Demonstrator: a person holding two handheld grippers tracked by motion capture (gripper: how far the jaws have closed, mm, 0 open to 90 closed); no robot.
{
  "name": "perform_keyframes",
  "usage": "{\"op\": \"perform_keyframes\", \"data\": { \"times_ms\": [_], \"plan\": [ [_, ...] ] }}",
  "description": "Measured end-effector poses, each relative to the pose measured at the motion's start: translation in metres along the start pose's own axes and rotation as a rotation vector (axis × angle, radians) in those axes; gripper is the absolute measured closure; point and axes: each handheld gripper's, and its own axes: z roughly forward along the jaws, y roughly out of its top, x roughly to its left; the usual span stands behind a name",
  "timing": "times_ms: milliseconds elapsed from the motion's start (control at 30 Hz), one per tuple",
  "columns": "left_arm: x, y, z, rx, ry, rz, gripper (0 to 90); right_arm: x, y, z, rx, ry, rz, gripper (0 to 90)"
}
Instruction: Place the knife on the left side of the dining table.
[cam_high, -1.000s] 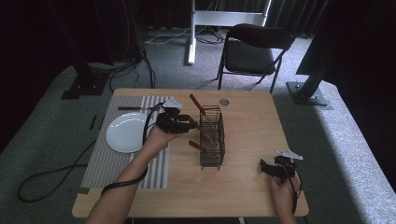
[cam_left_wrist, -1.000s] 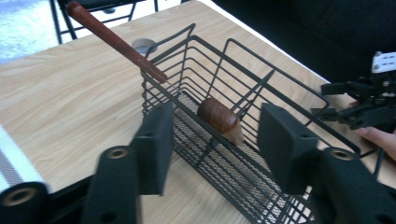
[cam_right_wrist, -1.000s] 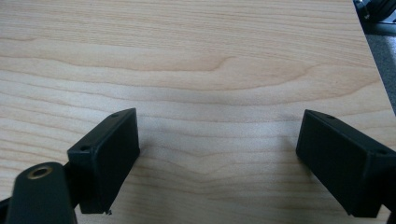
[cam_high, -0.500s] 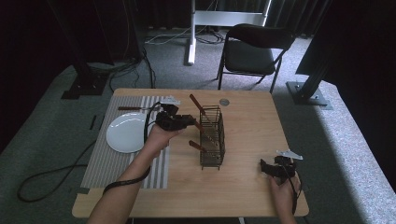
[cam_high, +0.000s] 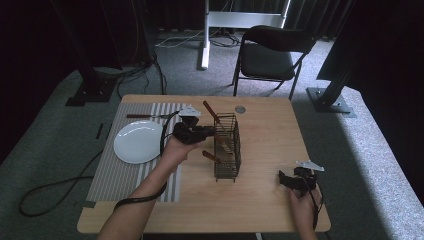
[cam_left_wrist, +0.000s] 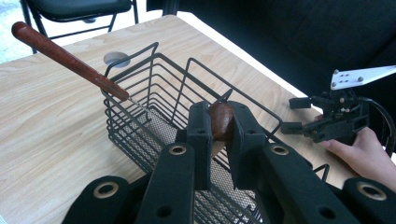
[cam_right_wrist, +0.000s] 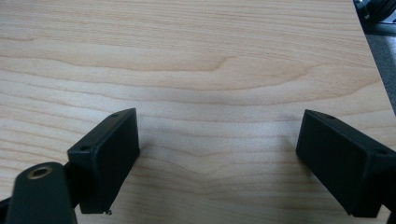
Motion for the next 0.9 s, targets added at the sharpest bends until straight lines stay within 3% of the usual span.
{"op": "perform_keyframes", "data": {
  "times_ms": [400, 900],
  "plan": [
    [-0.005, 0.005, -0.018, -0.026, -0.032, 0.001, 81.0, 0.000, 0.000, 0.000, 0.000, 0.000, 0.001, 12.6],
    [-0.015, 0.022, -0.048, -0.064, -0.022, 0.024, 81.0, 0.000, 0.000, 0.000, 0.001, 0.000, 0.001, 12.6]
  ]
}}
